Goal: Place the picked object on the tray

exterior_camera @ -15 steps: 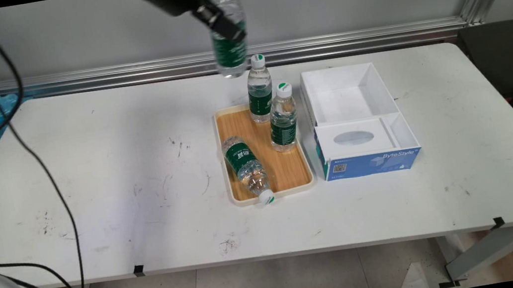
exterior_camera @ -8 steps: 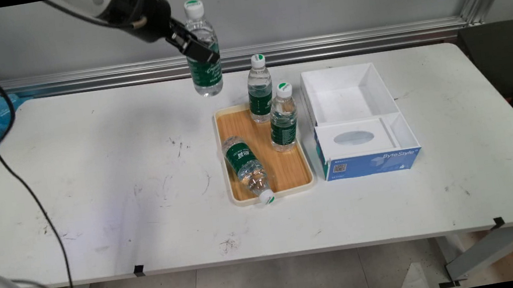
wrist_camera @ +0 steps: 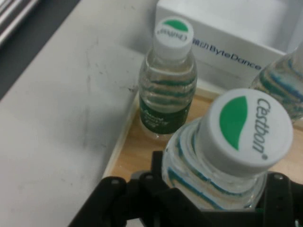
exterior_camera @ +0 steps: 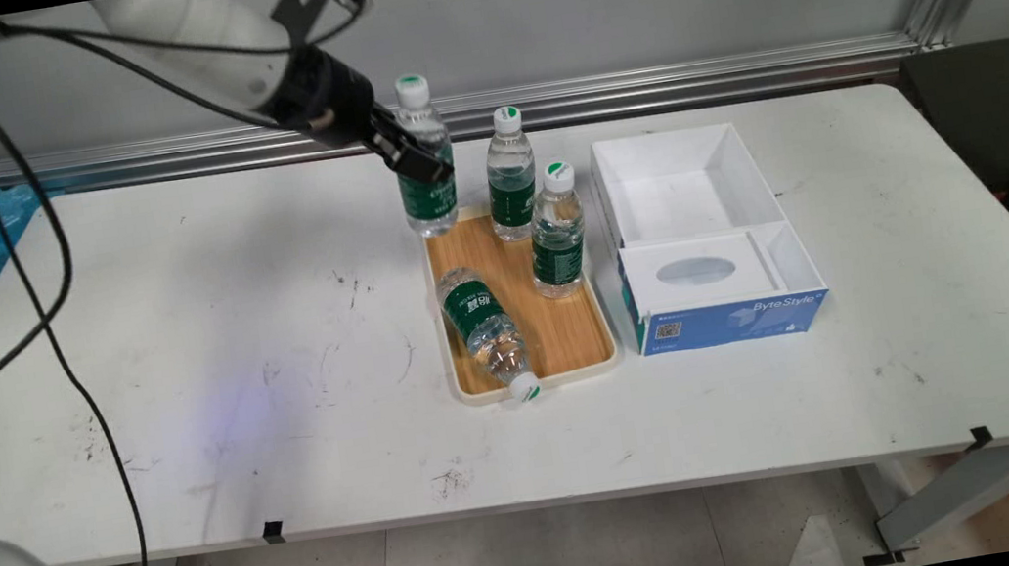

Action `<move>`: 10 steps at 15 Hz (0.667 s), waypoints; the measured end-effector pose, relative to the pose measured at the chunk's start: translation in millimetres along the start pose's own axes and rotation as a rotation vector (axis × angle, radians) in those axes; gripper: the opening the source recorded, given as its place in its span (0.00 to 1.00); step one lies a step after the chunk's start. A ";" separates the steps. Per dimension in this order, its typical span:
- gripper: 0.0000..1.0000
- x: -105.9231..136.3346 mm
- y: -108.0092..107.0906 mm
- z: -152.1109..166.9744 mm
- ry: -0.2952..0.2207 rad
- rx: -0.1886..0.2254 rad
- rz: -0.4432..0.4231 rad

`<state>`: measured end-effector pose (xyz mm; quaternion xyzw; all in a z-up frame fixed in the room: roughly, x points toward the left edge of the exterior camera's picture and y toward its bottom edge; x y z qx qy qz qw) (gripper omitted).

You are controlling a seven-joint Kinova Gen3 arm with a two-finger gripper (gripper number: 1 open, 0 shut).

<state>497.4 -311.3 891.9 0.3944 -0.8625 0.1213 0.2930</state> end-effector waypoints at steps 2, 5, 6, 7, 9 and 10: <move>0.00 -4.7 -2.6 15.5 -0.006 -0.006 0.002; 0.00 -8.3 -4.6 33.1 -0.011 -0.009 0.005; 0.00 -9.4 -5.1 39.3 -0.013 -0.010 0.006; 0.00 -10.0 -5.4 43.3 -0.013 -0.010 0.006; 0.00 -11.7 -6.5 54.5 -0.015 -0.011 0.007; 0.00 -12.4 -7.0 59.0 -0.016 -0.010 0.008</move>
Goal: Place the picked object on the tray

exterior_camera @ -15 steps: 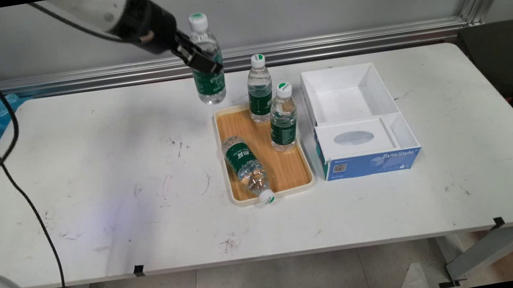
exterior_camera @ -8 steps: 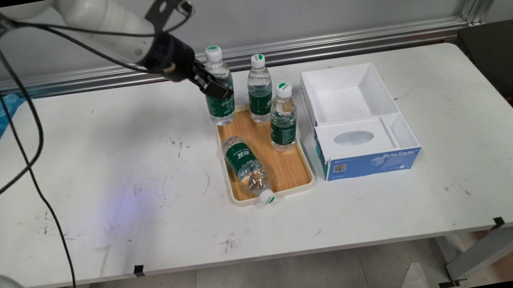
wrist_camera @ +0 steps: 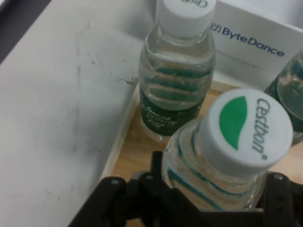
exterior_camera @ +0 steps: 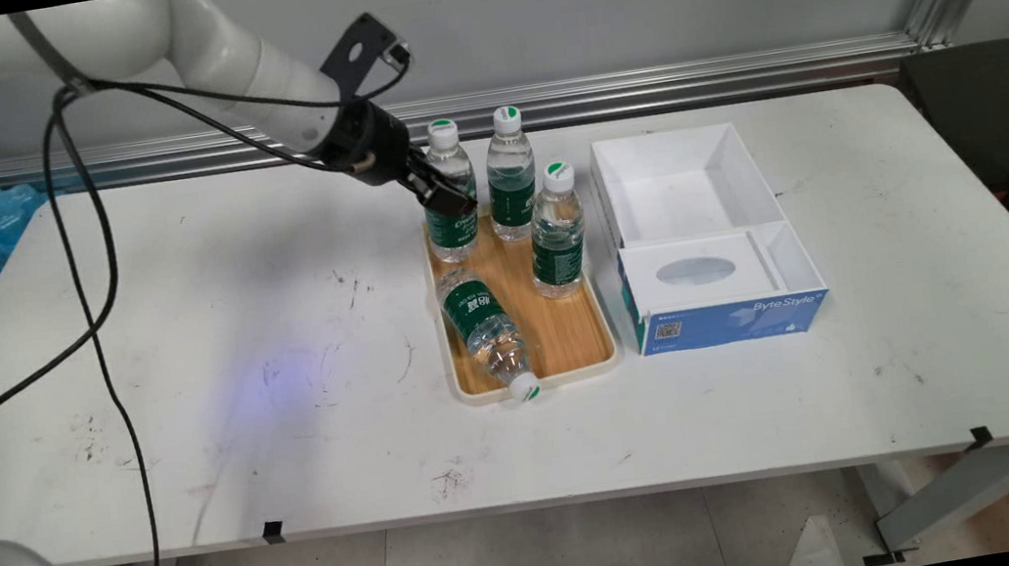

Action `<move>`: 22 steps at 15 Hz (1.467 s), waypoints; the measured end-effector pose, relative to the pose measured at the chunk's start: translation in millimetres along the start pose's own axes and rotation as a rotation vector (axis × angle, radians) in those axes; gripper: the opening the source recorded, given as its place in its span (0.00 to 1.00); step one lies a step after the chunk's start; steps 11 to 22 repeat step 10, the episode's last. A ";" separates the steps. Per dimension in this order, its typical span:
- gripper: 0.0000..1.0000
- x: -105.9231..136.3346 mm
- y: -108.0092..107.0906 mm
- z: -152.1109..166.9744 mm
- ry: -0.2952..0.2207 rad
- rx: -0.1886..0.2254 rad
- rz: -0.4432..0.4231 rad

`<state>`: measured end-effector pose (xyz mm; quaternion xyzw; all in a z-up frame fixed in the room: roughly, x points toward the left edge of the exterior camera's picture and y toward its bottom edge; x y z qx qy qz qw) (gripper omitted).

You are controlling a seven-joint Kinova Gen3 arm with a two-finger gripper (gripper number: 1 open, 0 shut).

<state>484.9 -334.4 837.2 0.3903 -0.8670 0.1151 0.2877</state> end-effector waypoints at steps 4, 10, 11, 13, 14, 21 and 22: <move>0.00 -2.4 -2.9 17.4 -0.002 0.003 0.006; 1.00 -6.4 -5.8 27.8 -0.004 0.006 0.032; 1.00 -6.4 -5.8 27.8 -0.004 0.006 0.032; 1.00 -6.4 -5.8 27.8 -0.004 0.006 0.032; 1.00 -6.4 -5.8 27.8 -0.004 0.006 0.032; 1.00 -6.4 -5.8 27.8 -0.004 0.006 0.032; 1.00 -6.4 -5.8 27.8 -0.004 0.006 0.032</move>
